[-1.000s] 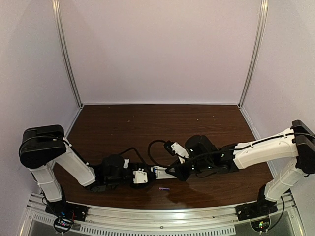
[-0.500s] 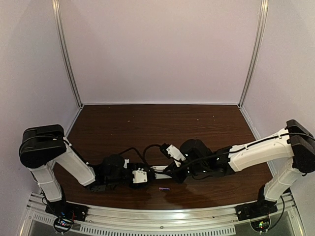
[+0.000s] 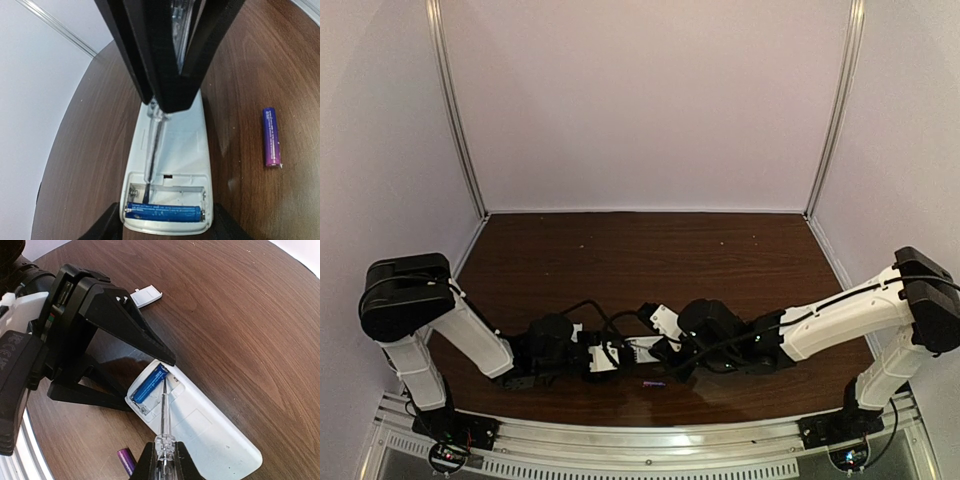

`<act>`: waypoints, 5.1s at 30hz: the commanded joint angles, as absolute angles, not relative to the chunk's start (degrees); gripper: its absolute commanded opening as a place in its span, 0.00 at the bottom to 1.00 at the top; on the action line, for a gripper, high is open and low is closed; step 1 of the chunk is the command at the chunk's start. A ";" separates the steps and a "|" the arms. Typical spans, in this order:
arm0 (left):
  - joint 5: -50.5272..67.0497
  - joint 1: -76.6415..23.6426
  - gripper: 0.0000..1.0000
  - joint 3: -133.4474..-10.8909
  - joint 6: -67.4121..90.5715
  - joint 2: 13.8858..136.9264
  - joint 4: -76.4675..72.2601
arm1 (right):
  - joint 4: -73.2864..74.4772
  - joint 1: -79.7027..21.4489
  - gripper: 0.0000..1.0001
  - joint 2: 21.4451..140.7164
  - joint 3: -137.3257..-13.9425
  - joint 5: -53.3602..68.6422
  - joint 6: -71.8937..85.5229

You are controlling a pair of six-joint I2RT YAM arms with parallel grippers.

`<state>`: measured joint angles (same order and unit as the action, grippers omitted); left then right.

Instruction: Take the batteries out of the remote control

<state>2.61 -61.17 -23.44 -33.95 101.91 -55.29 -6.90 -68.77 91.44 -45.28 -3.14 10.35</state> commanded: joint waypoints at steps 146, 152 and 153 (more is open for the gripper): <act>10.75 -61.72 0.00 -24.38 -33.00 99.26 -62.01 | -12.50 -78.09 0.00 85.42 -37.49 -12.90 -4.55; 12.04 -59.54 0.00 -25.40 -31.21 100.63 -61.17 | -12.21 -78.39 0.00 85.30 -36.74 -14.97 -2.83; 12.18 -59.32 0.00 -25.32 -31.32 100.90 -61.58 | -11.83 -78.35 0.00 85.30 -36.93 -15.57 -2.54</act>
